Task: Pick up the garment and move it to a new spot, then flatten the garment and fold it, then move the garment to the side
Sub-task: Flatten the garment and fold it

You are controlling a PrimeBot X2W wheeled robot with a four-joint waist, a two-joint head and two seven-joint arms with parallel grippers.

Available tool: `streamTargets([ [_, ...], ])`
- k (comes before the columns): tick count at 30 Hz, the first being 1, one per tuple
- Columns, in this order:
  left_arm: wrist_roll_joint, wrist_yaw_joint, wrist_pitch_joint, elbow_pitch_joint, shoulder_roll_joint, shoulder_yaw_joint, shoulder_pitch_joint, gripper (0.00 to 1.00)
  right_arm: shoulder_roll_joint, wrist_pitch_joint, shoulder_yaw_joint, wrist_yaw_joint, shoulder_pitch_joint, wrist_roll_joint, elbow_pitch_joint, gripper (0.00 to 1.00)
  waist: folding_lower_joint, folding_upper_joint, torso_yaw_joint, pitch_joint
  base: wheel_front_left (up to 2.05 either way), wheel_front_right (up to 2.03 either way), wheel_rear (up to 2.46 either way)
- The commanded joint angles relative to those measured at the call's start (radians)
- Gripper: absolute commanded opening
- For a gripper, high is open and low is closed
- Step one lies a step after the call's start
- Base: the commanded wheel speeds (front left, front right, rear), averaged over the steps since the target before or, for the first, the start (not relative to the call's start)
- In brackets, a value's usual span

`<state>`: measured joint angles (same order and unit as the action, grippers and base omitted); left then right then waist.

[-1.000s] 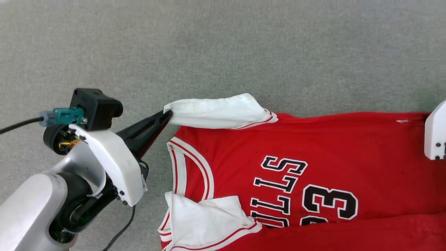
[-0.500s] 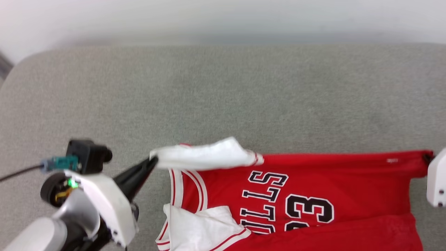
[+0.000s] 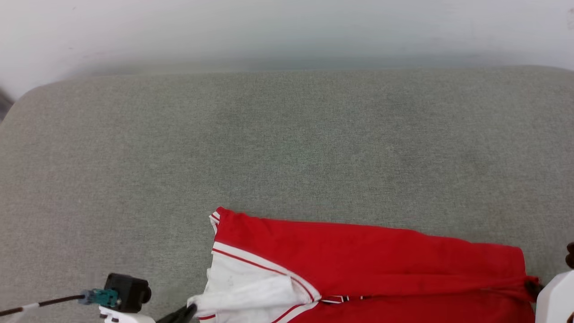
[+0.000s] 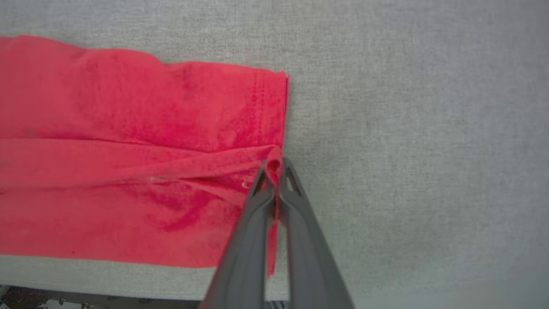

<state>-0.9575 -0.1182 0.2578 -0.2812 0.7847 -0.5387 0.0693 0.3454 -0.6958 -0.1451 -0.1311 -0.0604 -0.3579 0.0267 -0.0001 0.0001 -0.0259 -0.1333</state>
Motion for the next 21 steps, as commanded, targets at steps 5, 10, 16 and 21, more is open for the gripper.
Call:
streamTargets([
  [5,0.019,0.029,0.003,0.091,-0.035,-0.044,-0.014,0.0,0.03,0.035,0.042,0.001,-0.032,0.018,0.037,0.0,0.0001,-0.0001,-0.002,-0.016,0.0,0.0,0.0],
  [10,0.057,0.056,0.011,0.153,-0.058,-0.087,-0.048,0.0,0.041,0.096,0.088,0.001,-0.015,0.023,0.084,0.1,0.0001,-0.0001,-0.001,-0.027,0.0,0.0,0.0],
  [16,0.11,0.073,-0.005,0.206,-0.087,-0.124,-0.08,1.0,0.045,0.123,0.125,0.0,-0.007,0.0,0.127,1.0,0.0001,-0.0001,0.006,-0.019,0.0,0.0,0.0],
  [21,0.116,0.075,-0.058,0.224,-0.106,-0.112,-0.079,1.0,0.065,0.139,0.12,0.001,0.009,-0.008,0.101,1.0,0.0001,-0.0001,0.016,0.013,0.0,0.0,0.0],
])
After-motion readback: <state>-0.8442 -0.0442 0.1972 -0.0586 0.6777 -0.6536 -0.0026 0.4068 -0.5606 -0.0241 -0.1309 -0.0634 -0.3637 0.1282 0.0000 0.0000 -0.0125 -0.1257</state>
